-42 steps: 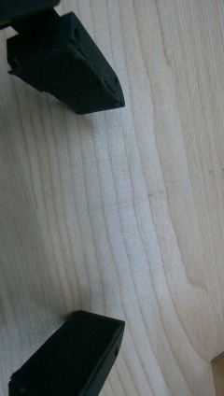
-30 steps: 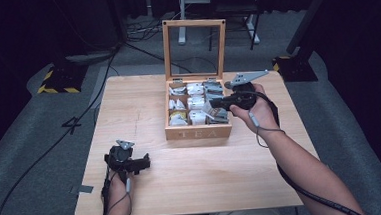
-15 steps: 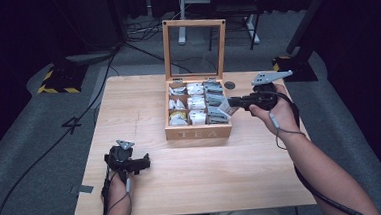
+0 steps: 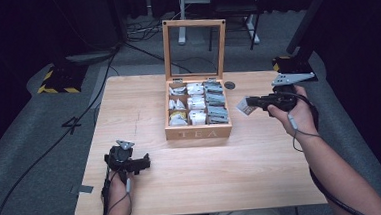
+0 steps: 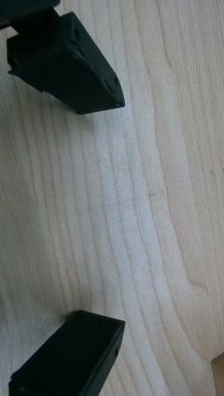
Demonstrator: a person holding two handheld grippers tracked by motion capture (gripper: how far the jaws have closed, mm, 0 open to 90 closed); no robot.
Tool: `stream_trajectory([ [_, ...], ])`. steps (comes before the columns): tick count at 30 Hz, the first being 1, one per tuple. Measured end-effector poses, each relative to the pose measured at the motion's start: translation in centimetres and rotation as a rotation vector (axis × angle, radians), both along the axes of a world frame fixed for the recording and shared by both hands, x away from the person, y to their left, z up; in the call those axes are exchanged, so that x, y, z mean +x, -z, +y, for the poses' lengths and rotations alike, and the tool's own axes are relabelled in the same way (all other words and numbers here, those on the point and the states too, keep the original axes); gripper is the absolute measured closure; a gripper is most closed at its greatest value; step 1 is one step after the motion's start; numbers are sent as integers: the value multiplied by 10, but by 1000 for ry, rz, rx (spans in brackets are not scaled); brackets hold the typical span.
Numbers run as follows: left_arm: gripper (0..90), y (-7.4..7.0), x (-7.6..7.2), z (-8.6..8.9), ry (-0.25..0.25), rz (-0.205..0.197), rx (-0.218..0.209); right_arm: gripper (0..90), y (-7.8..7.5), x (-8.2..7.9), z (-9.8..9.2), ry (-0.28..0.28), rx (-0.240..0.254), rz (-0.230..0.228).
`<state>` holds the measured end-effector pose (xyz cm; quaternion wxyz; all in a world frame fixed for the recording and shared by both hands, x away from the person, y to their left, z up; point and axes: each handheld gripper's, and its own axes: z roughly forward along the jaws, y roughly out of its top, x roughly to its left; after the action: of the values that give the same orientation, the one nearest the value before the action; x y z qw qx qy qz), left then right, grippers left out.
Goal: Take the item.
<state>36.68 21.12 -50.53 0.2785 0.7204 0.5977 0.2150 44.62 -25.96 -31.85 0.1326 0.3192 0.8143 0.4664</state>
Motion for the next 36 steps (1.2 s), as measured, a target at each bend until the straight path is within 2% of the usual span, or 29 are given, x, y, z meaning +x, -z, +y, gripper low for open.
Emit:
stream_trajectory([
  [8, 0, 0, 0, 0, 0, 0, 0, 900, 10, 0, -23, 52, -12, 16],
  [15, 0, 0, 0, 0, -1, 0, 0, 900, 24, 1, -42, 107, -49, 28],
  [23, 0, 0, 0, 0, -1, 0, -1, 900, 48, 7, -61, 169, -74, 70],
  [36, 0, 0, 0, 0, -1, 0, -1, 900, 81, 15, -81, 231, -73, 141],
])
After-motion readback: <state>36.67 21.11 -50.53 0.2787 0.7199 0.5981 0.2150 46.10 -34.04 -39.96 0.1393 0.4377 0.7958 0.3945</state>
